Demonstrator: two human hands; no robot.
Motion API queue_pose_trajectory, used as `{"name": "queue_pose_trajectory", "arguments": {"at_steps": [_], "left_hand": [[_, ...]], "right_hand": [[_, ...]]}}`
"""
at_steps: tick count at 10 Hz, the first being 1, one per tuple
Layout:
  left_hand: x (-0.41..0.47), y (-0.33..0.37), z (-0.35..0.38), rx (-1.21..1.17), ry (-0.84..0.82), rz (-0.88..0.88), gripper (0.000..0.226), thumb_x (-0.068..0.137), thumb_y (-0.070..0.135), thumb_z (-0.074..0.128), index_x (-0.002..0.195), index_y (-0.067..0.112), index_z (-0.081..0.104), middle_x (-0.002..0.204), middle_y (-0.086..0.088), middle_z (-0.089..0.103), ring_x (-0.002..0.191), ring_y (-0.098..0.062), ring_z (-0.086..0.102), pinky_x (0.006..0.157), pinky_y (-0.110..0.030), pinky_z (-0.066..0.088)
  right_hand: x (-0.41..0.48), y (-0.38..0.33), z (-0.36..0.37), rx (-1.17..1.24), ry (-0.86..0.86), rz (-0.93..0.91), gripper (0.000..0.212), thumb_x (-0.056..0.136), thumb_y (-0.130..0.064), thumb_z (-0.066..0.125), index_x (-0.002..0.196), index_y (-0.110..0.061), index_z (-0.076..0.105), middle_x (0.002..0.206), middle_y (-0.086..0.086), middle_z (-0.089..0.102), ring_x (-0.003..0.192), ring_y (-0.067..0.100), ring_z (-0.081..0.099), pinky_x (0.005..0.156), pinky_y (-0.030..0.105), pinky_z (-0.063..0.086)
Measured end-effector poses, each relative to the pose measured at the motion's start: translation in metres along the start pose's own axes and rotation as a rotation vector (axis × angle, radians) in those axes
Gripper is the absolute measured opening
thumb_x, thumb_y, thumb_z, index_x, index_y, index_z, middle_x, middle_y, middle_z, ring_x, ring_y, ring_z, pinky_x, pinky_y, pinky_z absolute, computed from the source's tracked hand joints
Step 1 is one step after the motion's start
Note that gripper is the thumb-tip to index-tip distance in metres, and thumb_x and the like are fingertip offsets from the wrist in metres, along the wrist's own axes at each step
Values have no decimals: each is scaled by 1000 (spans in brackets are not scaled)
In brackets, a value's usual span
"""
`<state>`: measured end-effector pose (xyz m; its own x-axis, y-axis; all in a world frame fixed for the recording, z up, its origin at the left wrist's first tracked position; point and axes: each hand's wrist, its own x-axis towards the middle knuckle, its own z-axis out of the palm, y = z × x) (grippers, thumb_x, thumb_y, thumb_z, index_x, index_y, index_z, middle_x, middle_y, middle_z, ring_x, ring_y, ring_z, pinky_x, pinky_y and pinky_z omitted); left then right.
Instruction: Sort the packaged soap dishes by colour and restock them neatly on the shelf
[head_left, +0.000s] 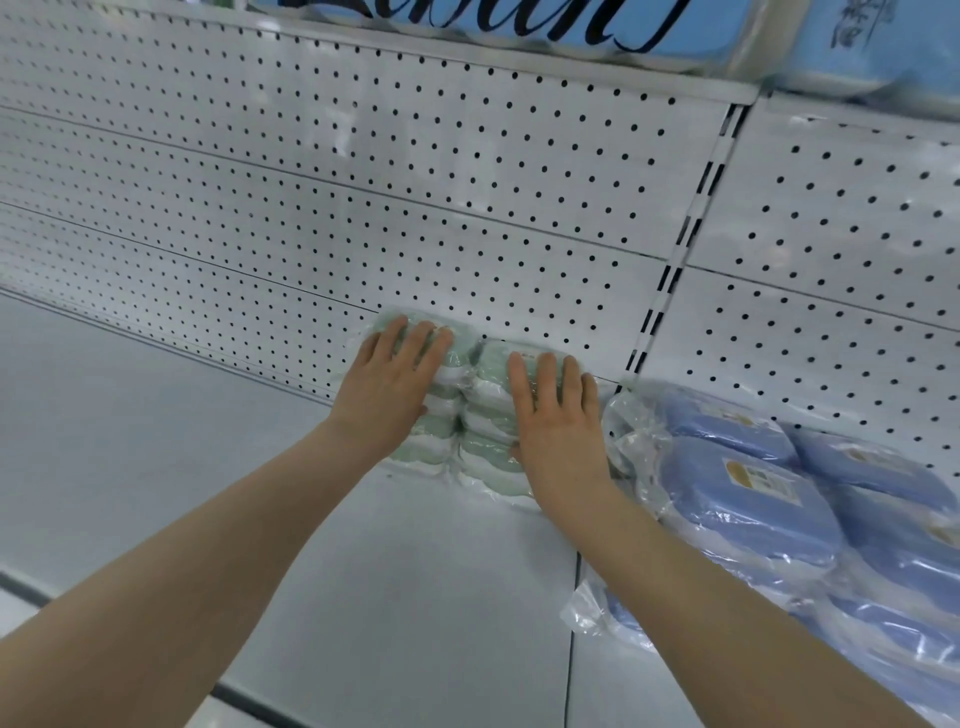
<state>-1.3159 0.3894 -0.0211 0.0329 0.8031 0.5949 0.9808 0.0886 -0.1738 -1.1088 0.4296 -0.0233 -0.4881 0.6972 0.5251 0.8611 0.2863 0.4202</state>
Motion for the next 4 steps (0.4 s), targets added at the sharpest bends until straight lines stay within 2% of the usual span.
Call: {"name": "queue_pose_trajectory", "arguments": {"at_steps": [1,2,3,4], "left_hand": [[-4,5,-18,13,-31,9,97,67,25,86,146,12,31,145,-13,37,137,-41,31,112,-52,29],[-14,10,-37,-6,-56,49,88,75,22,79,147,12,31,150,-14,32,140,-39,26,116,-48,22],[-31,17,-60,-42,23,117,76,69,18,85,135,7,50,138,-17,49,130,-39,43,109,-48,33],[-43,30,-88,-85,88,181,63,67,18,85,124,4,60,124,-18,60,117,-39,55,101,-49,43]], "right_hand": [[1,3,-12,12,-52,-12,95,72,-37,79,149,-11,30,138,22,46,126,45,44,105,54,39],[-2,12,-29,54,-115,-78,89,86,-37,67,154,-13,14,150,21,29,136,45,31,112,51,30],[-15,24,-58,134,-123,-141,81,97,-33,52,155,-14,-1,158,17,11,144,42,16,118,47,19],[-37,39,-84,144,-115,-170,78,98,-37,52,155,-11,6,157,15,17,143,38,20,117,44,22]]}}
